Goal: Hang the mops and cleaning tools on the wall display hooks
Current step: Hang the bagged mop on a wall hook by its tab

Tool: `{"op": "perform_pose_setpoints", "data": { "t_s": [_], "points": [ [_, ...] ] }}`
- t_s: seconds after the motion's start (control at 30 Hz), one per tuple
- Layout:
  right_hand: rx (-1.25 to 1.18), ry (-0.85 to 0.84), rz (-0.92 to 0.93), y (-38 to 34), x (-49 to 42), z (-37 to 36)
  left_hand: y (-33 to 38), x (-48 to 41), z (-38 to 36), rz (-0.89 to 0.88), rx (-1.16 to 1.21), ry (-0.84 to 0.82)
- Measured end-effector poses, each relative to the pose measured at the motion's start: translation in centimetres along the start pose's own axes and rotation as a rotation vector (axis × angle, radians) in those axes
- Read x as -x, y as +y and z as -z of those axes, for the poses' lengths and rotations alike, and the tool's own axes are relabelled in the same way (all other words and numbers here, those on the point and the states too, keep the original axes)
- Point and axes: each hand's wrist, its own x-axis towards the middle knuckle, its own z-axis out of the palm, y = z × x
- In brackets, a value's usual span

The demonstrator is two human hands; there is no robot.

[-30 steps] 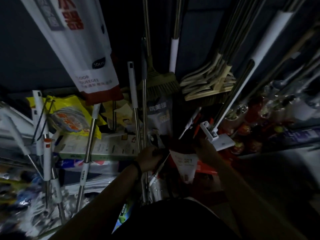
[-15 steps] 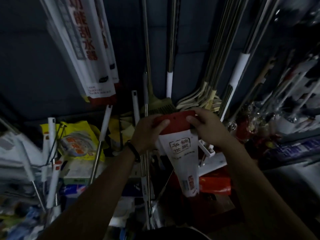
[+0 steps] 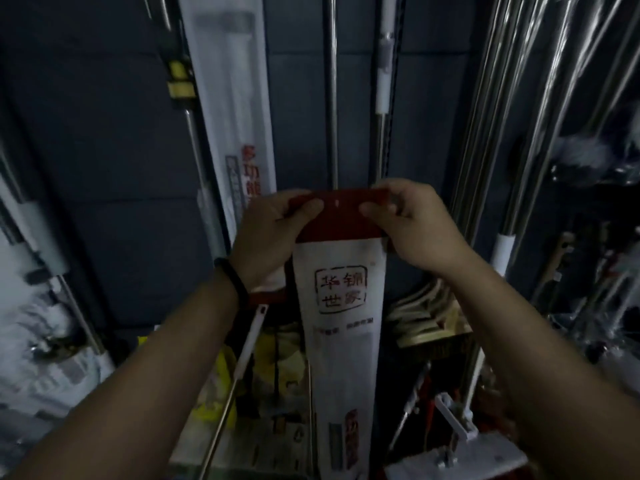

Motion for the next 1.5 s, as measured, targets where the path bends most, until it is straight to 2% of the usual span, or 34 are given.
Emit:
{"op": "perform_pose_setpoints", "data": {
  "t_s": [0.2,0.47,0.63,0.93,1.07,1.23,1.5],
  "points": [
    [-0.034,0.015,0.09,-7.4,-7.7,2.1,7.2,-5.8,6.0,-0.099,-0.083,0.09],
    [-0.132,0.055,0.153,-15.7,-17.6,3.6,14.9,-13.4,12.2,-0.023,-0.014,0.196],
    [-0.064,0.172,0.233,-21.4,-23.6,4.8,19.5,-18.4,15.5,-0.064,-0.008,0.276],
    [-0.176,0.317,0.303,-29.5,-31.9,5.2,26.1,-24.8,20.1,-0.218,-0.132,0.595],
    [-0.191,0.372,0.326,-30.8,-34.0,4.0,26.6,-26.0,21.1,-0.268,-0.155,0.684],
    [-0.135,0.471,0.348,-30.2,-35.8,3.6,27.1,-27.9,21.7,-0.283,-0.26,0.668],
    [-0.076,0.462,0.267,-29.3,-37.2,2.9,26.1,-29.9,22.3,-0.219,-0.346,0.638]
  ]
}}
